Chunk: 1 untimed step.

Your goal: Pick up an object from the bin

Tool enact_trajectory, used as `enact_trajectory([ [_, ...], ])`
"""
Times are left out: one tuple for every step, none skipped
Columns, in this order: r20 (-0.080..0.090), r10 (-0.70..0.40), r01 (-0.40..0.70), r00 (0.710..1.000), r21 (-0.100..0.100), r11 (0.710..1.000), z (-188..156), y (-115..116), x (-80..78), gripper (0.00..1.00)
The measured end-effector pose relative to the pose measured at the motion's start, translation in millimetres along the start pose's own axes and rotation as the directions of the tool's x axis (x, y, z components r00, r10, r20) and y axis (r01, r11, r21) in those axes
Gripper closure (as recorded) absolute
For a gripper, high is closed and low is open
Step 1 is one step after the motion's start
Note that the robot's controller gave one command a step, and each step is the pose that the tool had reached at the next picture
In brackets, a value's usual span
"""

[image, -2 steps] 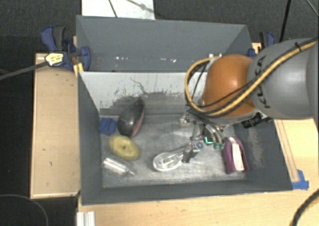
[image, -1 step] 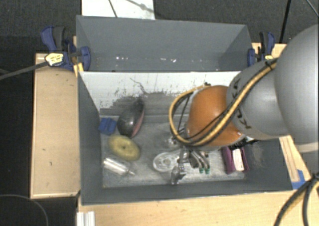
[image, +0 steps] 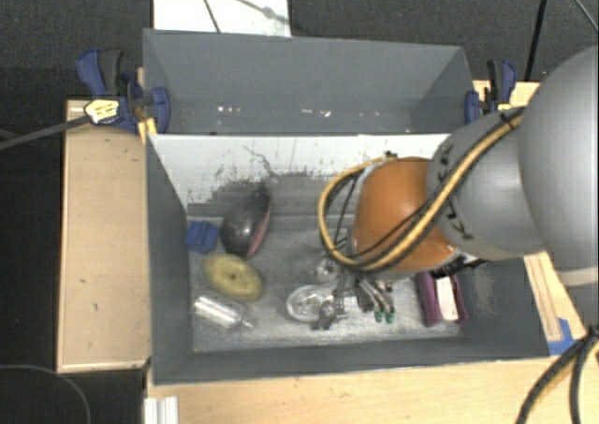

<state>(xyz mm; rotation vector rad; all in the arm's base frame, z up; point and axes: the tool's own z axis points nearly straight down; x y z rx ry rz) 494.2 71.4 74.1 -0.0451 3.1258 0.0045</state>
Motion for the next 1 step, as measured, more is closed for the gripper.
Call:
enact_trajectory([
  [-0.004,-0.02,0.02,1.0,0.002,1.0,-166.6,-3.9,-16.5,1.0],
])
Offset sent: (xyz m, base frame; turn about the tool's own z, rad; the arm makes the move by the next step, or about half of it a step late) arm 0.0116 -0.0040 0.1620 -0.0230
